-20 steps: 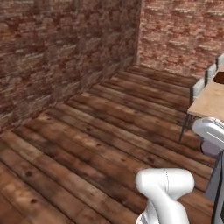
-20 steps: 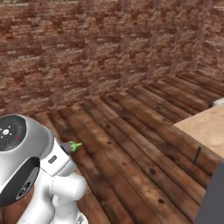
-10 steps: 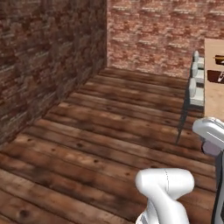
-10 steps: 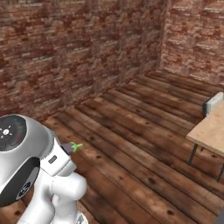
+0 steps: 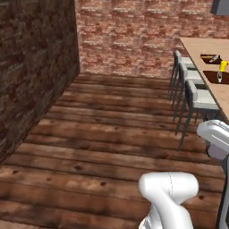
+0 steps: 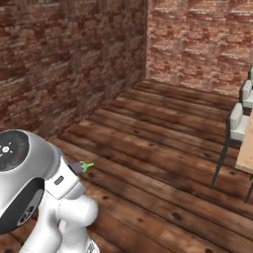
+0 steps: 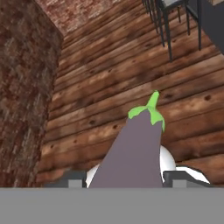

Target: Gather the carrot and eggplant from the fridge and place them on a tray on the dining counter. Then gather the fishs from the fridge and place them on the other tray.

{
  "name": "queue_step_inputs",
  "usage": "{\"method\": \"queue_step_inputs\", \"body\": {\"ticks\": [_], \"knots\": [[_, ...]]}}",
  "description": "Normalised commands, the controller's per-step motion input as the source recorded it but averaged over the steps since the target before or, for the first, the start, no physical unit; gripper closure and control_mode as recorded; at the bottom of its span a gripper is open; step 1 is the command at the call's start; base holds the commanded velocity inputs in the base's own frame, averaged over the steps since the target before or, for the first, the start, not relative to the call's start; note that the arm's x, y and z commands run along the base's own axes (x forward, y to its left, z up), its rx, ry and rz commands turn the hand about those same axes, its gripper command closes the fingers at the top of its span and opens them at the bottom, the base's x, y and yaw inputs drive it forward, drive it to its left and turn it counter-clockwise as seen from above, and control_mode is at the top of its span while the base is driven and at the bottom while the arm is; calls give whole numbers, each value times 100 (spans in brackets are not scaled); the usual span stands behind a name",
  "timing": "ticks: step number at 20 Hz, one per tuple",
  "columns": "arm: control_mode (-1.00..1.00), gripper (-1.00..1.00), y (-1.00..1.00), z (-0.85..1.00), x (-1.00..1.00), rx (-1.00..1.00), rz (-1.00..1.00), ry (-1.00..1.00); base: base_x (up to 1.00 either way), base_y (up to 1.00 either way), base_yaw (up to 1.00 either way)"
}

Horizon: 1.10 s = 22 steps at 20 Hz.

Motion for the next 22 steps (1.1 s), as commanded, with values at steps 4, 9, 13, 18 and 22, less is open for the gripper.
{"method": "queue_step_inputs", "body": {"ticks": [4,9,13,18,22], "knots": [[100,100,0,0,0,0,0,0,100,68,-40],[100,100,0,0,0,0,0,0,100,49,-35],[100,100,0,0,0,0,0,0,100,5,-21],[100,100,0,0,0,0,0,0,100,0,-12],[100,100,0,0,0,0,0,0,100,0,-13]]}}
